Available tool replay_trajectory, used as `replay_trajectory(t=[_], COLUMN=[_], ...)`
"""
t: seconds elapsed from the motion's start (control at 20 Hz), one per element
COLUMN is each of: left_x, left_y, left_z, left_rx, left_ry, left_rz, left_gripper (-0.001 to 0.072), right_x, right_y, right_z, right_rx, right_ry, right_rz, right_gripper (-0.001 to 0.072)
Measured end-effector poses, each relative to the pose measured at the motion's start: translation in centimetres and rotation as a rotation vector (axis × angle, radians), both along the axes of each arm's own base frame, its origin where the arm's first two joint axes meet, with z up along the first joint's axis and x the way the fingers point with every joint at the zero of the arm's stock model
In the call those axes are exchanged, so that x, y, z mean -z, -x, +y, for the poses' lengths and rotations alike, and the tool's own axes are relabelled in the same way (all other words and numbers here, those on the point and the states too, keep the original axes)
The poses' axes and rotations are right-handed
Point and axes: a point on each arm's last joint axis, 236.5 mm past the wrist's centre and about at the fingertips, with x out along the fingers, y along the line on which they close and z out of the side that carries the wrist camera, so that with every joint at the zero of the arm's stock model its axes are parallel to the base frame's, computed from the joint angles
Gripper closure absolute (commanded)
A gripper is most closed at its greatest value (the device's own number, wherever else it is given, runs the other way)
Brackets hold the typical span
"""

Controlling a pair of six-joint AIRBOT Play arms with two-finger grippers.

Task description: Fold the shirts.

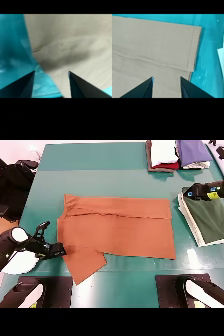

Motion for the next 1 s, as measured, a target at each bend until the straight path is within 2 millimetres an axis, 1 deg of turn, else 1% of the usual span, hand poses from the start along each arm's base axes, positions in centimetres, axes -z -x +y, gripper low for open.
replay_trajectory(t=[0.15,0.2,0.25,0.3,0.45,0.55,0.6,0.65,0.7,0.8,0.85,0.9,1.0], left_x=[0.1,0.1,0.3,0.5,-0.1,-1.0,-1.4,-1.9,-2.3,-2.9,-3.1,-3.3,-3.5], left_y=[-0.6,-0.8,-0.9,-0.8,-1.2,-1.8,-2.0,-2.3,-2.5,-2.9,-2.9,-3.1,-3.2], left_z=[-1.6,-2.0,-2.2,-2.4,-3.3,-3.6,-3.7,-3.8,-3.9,-4.0,-4.1,-4.1,-4.1], left_rx=[-0.038,-0.039,-0.033,-0.022,-0.009,0.013,0.025,0.039,0.051,0.071,0.079,0.084,0.092], left_ry=[0.067,0.078,0.078,0.075,0.100,0.108,0.110,0.112,0.115,0.117,0.118,0.118,0.118], left_rz=[-0.031,-0.042,-0.053,-0.054,-0.073,-0.097,-0.105,-0.116,-0.127,-0.143,-0.148,-0.153,-0.160], left_gripper=[0.0217,0.0462,0.0680,0.0685,0.0686,0.0686,0.0686,0.0686,0.0686,0.0686,0.0685,0.0685,0.0685], right_x=[0.0,0.0,0.0,0.1,0.6,1.9,3.2,4.7,6.7,11.1,13.3,15.3,18.6], right_y=[0.1,0.1,0.2,0.4,1.1,2.4,3.5,4.8,6.4,10.0,12.0,13.8,17.1], right_z=[0.0,0.0,0.0,0.0,-0.8,-1.9,-2.6,-3.1,-3.7,-4.1,-4.0,-3.8,-2.7], right_rx=[-0.002,-0.002,-0.003,-0.003,0.013,0.044,0.068,0.089,0.113,0.157,0.183,0.204,0.228], right_ry=[0.000,0.000,-0.001,0.000,-0.001,-0.010,-0.021,-0.033,-0.048,-0.096,-0.128,-0.159,-0.214], right_rz=[0.002,0.004,0.008,0.014,0.048,0.103,0.142,0.191,0.246,0.372,0.440,0.500,0.602], right_gripper=[0.0325,0.0325,0.0325,0.0325,0.0325,0.0324,0.0321,0.0242,0.0127,0.0138,0.0178,0.0207,0.0208])
